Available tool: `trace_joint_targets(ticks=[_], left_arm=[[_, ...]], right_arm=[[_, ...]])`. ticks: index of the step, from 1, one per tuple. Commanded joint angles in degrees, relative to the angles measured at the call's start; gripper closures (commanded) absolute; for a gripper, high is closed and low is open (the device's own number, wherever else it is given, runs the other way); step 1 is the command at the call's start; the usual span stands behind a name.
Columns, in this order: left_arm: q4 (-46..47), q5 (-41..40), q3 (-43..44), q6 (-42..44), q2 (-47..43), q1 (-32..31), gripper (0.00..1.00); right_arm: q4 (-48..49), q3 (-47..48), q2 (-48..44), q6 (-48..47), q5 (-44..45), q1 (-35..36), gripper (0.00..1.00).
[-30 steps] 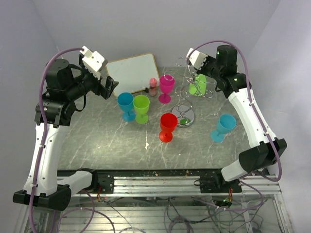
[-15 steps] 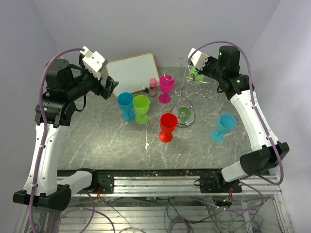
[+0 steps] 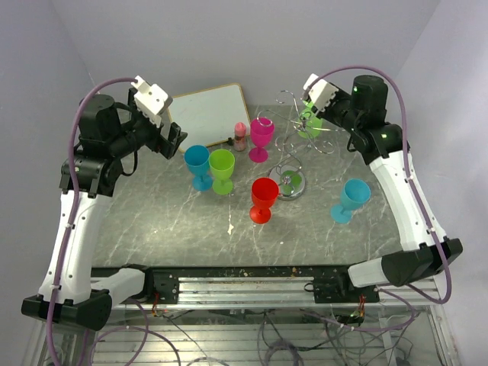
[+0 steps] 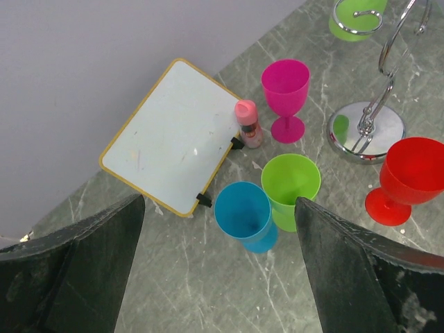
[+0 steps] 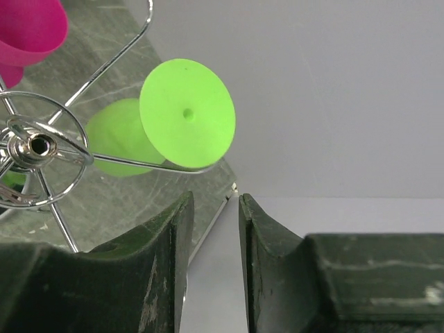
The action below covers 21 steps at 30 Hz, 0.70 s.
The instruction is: Place the wine glass upside down on the wine glass rack
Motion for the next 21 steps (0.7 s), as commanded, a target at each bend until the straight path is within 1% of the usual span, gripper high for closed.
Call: trace_joint_targets(ticks=[1,3,6,8,11,12,14,17,21], left_arm=[[2.4,-2.2,-1.9,-0.6,0.0,0.5,0.01],[3.1,-3.4,-2.9,-0.9,0.0,0.5,0.01],[4.3,-5.2,-4.8,-1.9,0.0,0.5,0.01],[5.0,-6.4,-6.2,-2.6,0.0,0.5,0.01],[5.6,-8.7,-8.1,-2.9,0.4,0.5,0.01],[5.6,-9.5,-8.6,-3.2,0.8,0.5,0.01],[5.3,-10.7,-9.0,-3.6,1.8,0.5,0.01],[6.1,-12.5,-9.6,-5.3,3.8,0.5,0.01],[6.0,-11.7,-9.3,-5.5,7.4,0.3,0.01]], right_arm=[[0.2,0.1,-3.4,4.6,1.4,0.2,0.66],[-0.3,0.1,-4.3,5.4,1.3,-0.1,0.60],[-0.6,0.0,-5.6,7.8,0.2,-1.8,0.40],[-0.8,0.4,-6.6,9.6,-1.5,-3.5,0.31],[-0.4,0.8,-8.1,15.0,-3.9,-6.3,0.09],[-0.4,1.0,-8.7,16.7,-4.8,-7.5,0.03],[-1.2,1.3,-9.8,18.7,-7.6,-10.1,0.00],[-4.4,1.9,-11.4,17.2,-11.3,-12.0,0.00],[-7.3,0.9,-13.0,15.9,-14.9,-13.5,0.00]])
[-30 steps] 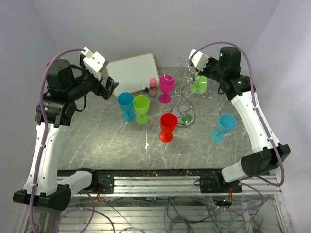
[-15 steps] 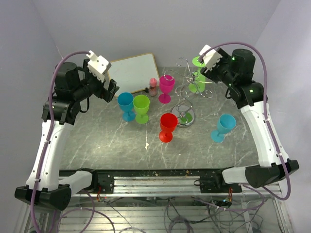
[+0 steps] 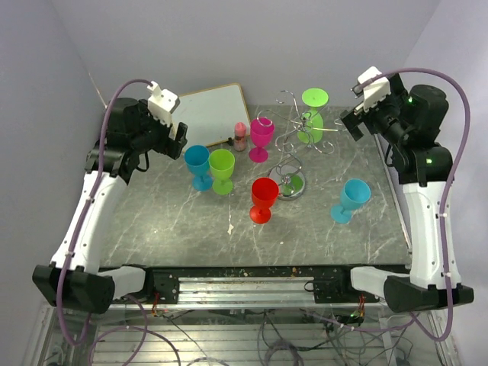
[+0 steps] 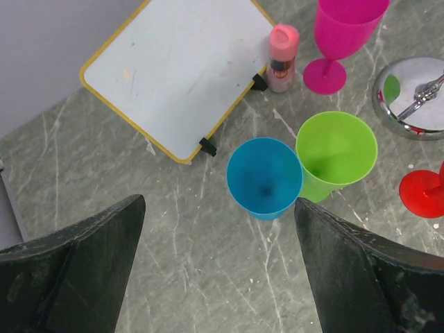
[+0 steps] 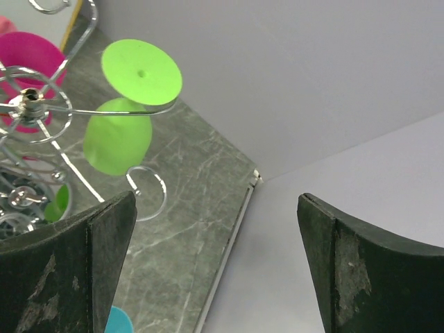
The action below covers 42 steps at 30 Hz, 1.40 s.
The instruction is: Place the wine glass upside down on the wine glass rack
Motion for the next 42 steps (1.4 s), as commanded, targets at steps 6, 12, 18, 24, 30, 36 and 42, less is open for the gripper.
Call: trace_joint_targets(ticks=[6,12,18,24,30,36,42], left_arm=[[-1.8,-6.2,3.0,-1.3,11.0,-3.2,0.08],[-4.6,-10.9,5.1,-2.1,18.6,-4.6,0.21],[-7.2,-11.0,6.6,-1.9,23.3,-5.1,0.43],[-7.7,-10.0,7.5,-1.7,26.3,-5.2,0.54],[-8.1,-8.7,8.0,-1.9,28.8,-5.3,0.60],[-9.1,-8.0,9.1,-1.7,29.7,-5.3,0.74],[-8.1,-10.6,6.9,-0.7,25.2,-5.3,0.87]], right_arm=[[-5.9,-0.6,-2.7,0.1,-8.5,-3.6,0.00],[-6.6,-0.2,-1.3,1.1,-9.2,-4.0,0.00],[-6.6,-0.1,-0.5,2.5,-10.8,-4.3,0.00],[-7.2,-0.8,-1.1,3.0,-11.9,-4.5,0.00],[-7.1,-1.7,-1.3,3.0,-12.1,-4.9,0.00],[-7.0,-1.8,-1.3,3.2,-12.8,-5.4,0.00],[-6.6,-1.8,-0.4,3.2,-13.0,-5.5,0.00]])
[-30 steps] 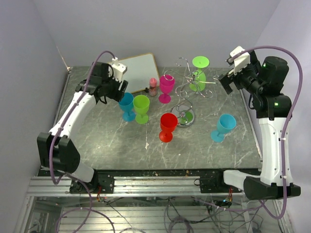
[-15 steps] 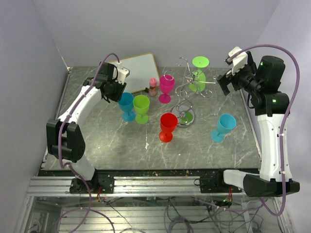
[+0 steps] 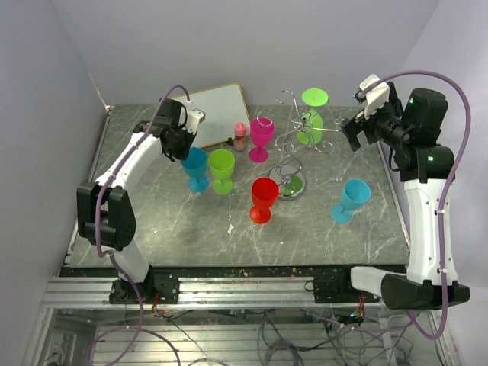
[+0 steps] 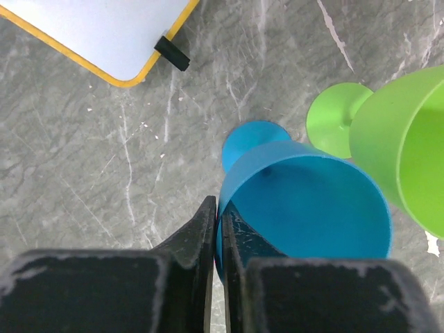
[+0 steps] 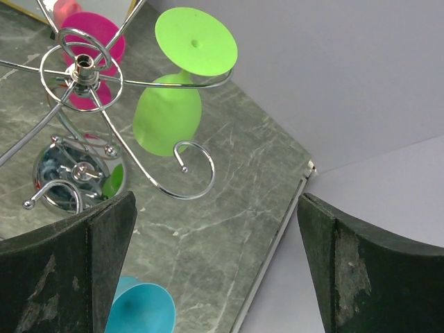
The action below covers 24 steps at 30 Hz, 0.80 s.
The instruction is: Place the wine glass upside down on the wine glass rack
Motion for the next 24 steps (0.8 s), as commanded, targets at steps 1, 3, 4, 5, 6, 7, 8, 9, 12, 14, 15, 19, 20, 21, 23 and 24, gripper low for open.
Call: trace_joint_targets(ticks=[1,3,4,5,6,7,8,9,12,14,15,19,20,21,23,24], left_arm=[[0.1,-1.5,-0.2,1.1,-5.1,-0.4,0.88],[0.2,-2.6,-1.2,1.8,-7.6,-0.4,0.91],[0.3,-3.3,-1.7,2.2,-9.1,-0.4,0.92],[0.4,-3.8,-2.2,2.6,-10.5,-0.4,0.93],[0.4,-4.3,-2.8,3.1,-12.3,-0.4,0.93],[0.5,-4.7,-3.4,3.5,-14.0,-0.3,0.93],[0.6,-4.9,-4.0,3.9,-15.6,-0.3,0.93],[0.7,-5.1,-4.7,4.1,-17.5,-0.2,0.93],[1.6,-3.6,-7.3,5.0,-24.2,0.9,0.93],[3.3,-0.7,-9.7,4.2,-28.6,3.3,0.93],[4.2,1.5,-10.6,3.4,-30.7,4.8,0.93],[5.6,5.8,-11.7,0.3,-37.5,8.4,0.93],[5.3,6.6,-11.5,-0.4,-38.5,8.6,0.93],[4.9,7.5,-11.0,-1.1,-39.4,8.7,0.93],[3.8,9.3,-9.7,-2.3,-40.7,8.7,0.93],[3.2,9.5,-9.0,-2.9,-41.1,8.7,0.93]], right_arm=[[0.5,-0.4,0.3,0.6,-0.6,-0.6,0.00],[0.7,-0.4,0.4,0.3,-0.4,-0.7,0.00],[0.8,-0.5,0.4,0.1,-0.1,-0.8,0.00],[0.8,-0.5,0.4,-0.1,0.0,-0.8,0.00],[0.8,-0.6,0.4,-0.2,0.1,-0.9,0.00],[0.9,-0.7,0.3,-0.3,0.1,-1.0,0.00],[1.0,-0.9,0.1,-0.3,-0.2,-1.1,0.00],[1.3,-1.3,-0.2,-0.2,-0.8,-1.4,0.00],[2.6,-2.9,-1.3,1.0,-5.5,-2.7,0.01],[3.7,-4.0,-1.6,2.4,-9.9,-3.6,0.00],[4.3,-4.3,-1.6,3.3,-11.4,-3.9,0.00],[5.5,-2.0,-0.3,5.5,-14.1,-4.7,0.00],[5.5,-0.7,0.5,6.4,-14.1,-4.8,0.00],[5.5,0.8,1.4,7.3,-14.2,-4.8,0.00],[6.0,3.2,3.0,9.7,-14.7,-4.8,0.01],[7.0,3.8,3.5,11.6,-15.4,-4.8,0.01]])
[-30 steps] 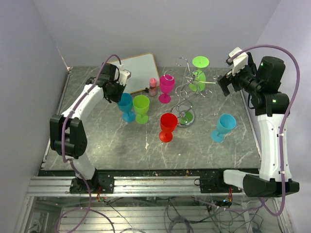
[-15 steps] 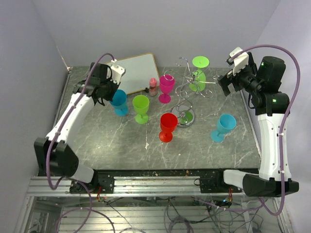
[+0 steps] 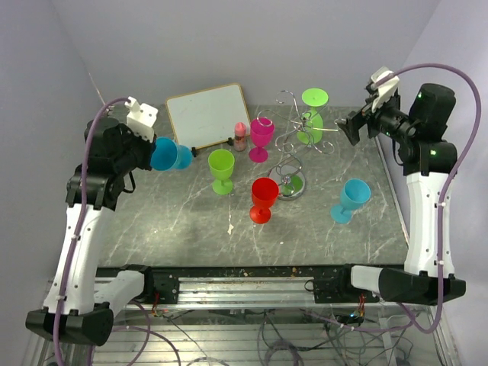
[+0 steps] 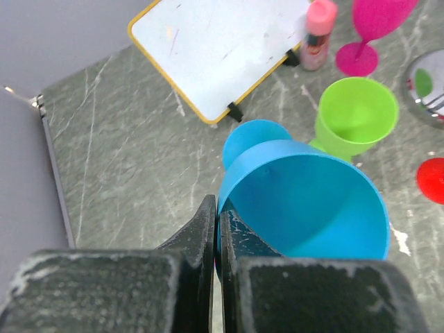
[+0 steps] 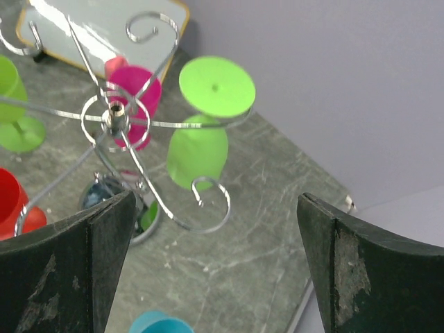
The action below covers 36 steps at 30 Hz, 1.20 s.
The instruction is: Place the wine glass upside down on the wine glass rack
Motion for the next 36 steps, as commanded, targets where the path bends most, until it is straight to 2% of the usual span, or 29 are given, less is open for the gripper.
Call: trace_joint_targets(ticks=[1,7,13,22,32,36], left_arm=[[0.6,6.0,3.3,-3.9,-2.3,0.3,0.93],[-0.6,8.4,11.3,-7.5,-2.0,0.3,0.93],[1.0,13.2,21.0,-14.4,1.5,0.3,0.93],[4.8,16.0,29.0,-21.2,4.9,0.3,0.93],[13.6,18.2,26.3,-26.9,3.8,0.3,0.93],[15.8,19.3,25.2,-28.7,3.1,0.3,0.93]], right_arm=[[5.0,4.4,2.3,8.0,-4.6,-0.5,0.02],[13.7,2.0,3.1,19.2,-11.5,1.0,0.07],[15.6,8.5,7.2,19.5,-6.5,11.6,0.07],[21.1,19.3,17.4,29.7,-11.2,25.2,0.08],[19.6,21.7,21.6,30.3,-7.9,35.3,0.14],[21.6,20.7,22.3,34.8,-8.9,36.6,0.18]])
